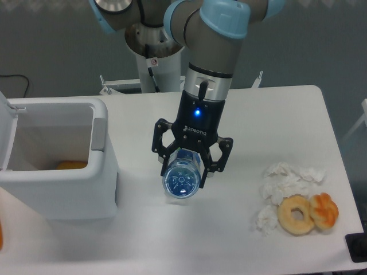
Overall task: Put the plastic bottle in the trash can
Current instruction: 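Grip the clear plastic bottle with the gripper and lift it off the table, then carry the held bottle up and over toward the white trash bin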
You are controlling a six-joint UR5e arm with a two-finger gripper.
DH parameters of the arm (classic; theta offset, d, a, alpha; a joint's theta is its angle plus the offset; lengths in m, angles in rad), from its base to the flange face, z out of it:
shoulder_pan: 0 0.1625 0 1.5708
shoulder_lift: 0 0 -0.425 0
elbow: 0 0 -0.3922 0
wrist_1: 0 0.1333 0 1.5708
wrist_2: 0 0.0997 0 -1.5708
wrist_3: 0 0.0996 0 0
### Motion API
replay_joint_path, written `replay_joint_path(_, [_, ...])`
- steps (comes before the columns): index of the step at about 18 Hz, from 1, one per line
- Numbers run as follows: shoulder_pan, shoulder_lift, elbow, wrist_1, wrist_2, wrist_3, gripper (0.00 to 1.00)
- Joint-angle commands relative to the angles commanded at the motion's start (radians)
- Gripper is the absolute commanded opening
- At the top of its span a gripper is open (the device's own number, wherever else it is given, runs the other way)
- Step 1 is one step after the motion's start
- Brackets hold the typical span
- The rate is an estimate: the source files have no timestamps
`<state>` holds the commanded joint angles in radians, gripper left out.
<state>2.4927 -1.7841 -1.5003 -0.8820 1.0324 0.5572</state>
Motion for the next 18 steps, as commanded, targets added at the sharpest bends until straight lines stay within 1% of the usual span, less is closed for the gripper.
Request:
replay_joint_path(4, [-0.006,0.005,0.035,0.02,-0.023,-0.083,0.75])
replay_joint_path(9, [-0.003,0.06,0.049,0.025,-0.112,-0.103,0.75])
replay_joint_path(11, [-0.005,0.092,0.051,0.029,-0.129,-0.105,0.75])
replay_joint_path(14, [-0.005,0.123,0.051,0.044,-0.161,-0.1,0.75])
replay_joint_path(18, [-0.021,0.16,0.048,0.049,-0.169,-0.102,0.75])
